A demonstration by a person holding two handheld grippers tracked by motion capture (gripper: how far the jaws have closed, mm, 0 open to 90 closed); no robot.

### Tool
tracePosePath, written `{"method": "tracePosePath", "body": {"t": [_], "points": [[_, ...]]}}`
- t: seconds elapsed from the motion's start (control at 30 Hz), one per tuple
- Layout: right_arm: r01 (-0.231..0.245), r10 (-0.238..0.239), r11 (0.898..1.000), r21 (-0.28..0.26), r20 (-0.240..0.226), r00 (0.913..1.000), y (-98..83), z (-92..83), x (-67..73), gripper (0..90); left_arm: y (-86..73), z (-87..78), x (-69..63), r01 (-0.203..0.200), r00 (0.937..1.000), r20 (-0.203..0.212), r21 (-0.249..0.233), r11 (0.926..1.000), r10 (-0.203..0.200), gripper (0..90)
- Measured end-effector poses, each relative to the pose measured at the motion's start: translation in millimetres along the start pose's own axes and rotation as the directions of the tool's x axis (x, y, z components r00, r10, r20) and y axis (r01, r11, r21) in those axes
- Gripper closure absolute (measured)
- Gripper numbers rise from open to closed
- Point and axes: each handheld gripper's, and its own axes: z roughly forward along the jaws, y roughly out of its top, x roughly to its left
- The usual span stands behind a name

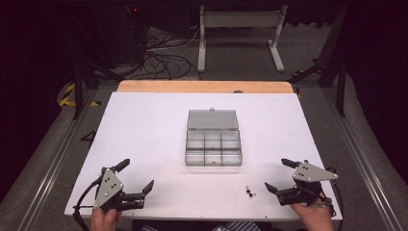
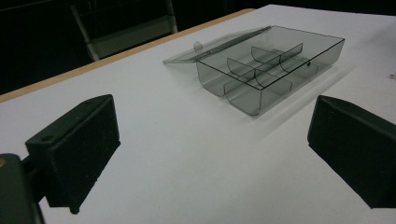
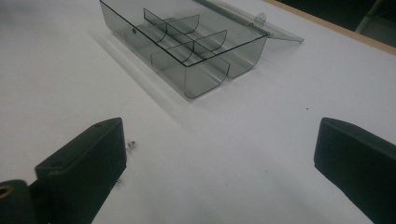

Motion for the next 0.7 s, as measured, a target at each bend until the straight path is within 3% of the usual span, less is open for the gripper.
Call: {"method": "tracePosePath", "body": {"t": [0.37, 0.53, 0.7], "points": [[-0.007, 0.006, 1.0, -0.008, -0.031, 0.9995, 2.6, 0.6, 0.7, 0.8, -0.4, -0.6, 2.5, 0.017, 0.9999, -0.002, 0.002, 0.9999, -0.017, 2.9], [-0.012, 0.011, 0.999, -0.032, -0.043, 0.999, 4.1, -1.0, 0.4, 0.2, 1.2, -0.4, -1.0, -0.023, 0.9996, -0.015, 0.015, 0.9996, 0.024, 3.3], [-0.017, 0.016, 1.0, -0.024, -0.044, 0.9989, 6.1, -1.2, -0.9, 0.2, 1.9, -1.0, -2.0, -0.027, 0.9994, -0.02, 0.011, 0.9996, 0.027, 3.1]]}}
